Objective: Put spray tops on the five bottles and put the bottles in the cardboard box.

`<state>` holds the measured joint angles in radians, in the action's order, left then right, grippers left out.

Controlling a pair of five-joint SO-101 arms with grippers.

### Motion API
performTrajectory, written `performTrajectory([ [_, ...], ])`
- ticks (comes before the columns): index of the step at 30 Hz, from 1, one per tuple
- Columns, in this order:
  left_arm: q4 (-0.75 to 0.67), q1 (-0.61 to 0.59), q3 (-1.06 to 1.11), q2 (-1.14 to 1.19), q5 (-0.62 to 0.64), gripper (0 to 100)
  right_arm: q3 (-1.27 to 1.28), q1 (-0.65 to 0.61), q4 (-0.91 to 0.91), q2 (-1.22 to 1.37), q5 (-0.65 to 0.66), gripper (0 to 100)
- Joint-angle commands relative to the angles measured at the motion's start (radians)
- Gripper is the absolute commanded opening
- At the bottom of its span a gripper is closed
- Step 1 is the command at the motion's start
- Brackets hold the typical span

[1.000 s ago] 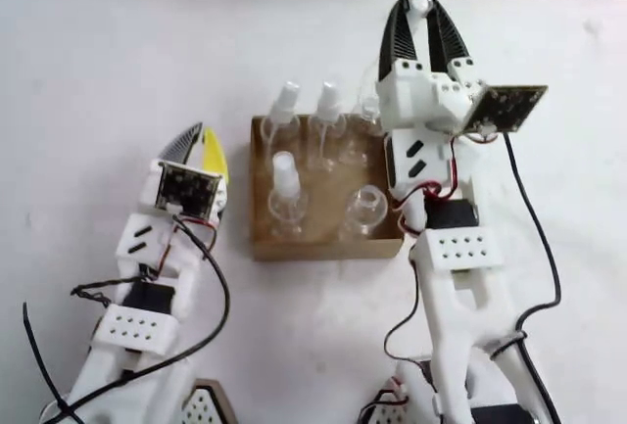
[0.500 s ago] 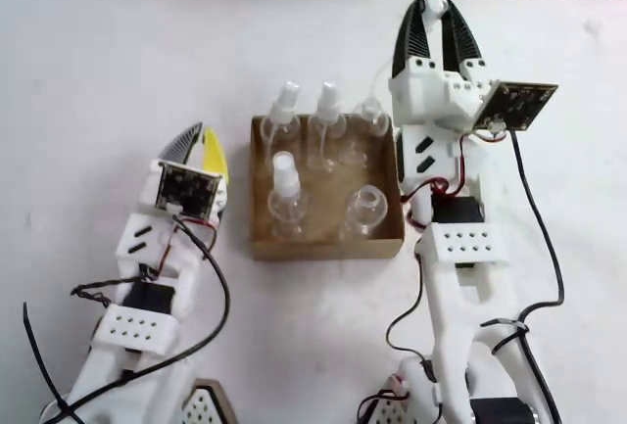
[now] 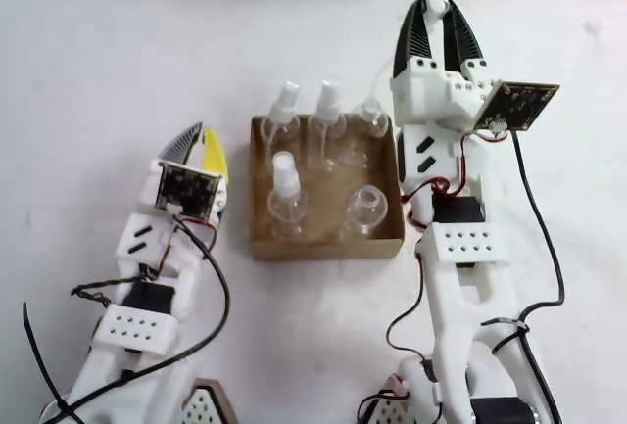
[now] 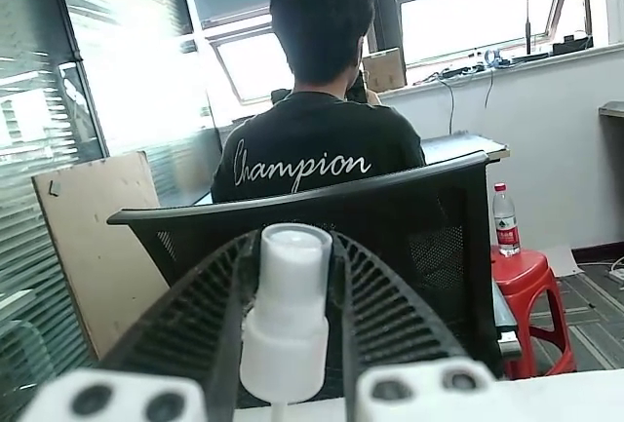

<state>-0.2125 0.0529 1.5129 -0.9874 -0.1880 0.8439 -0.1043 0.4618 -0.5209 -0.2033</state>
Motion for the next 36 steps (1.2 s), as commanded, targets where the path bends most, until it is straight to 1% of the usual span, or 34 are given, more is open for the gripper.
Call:
performTrajectory([
  [1, -0.026, 0.010, -0.018, 0.004, -0.008, 2, -0.032, 0.016, 0.022, 0.022, -0.011, 1.5],
  [7, -0.026, 0.010, -0.018, 0.004, -0.008, 2, -0.029, 0.007, 0.022, 0.076, -0.011, 1.5],
  [14, -0.026, 0.010, -0.018, 0.004, -0.008, 2, 0.011, -0.019, 0.018, 0.077, 0.000, 1.5],
  [18, -0.026, 0.010, -0.018, 0.004, -0.008, 2, 0.037, -0.047, 0.022, 0.085, 0.126, 1.6],
  [21, -0.026, 0.010, -0.018, 0.004, -0.008, 2, 0.055, -0.067, 0.022, 0.085, 0.173, 1.6],
  [36, -0.026, 0.010, -0.018, 0.004, -0.008, 2, 0.118, -0.068, 0.022, 0.085, 0.180, 1.6],
])
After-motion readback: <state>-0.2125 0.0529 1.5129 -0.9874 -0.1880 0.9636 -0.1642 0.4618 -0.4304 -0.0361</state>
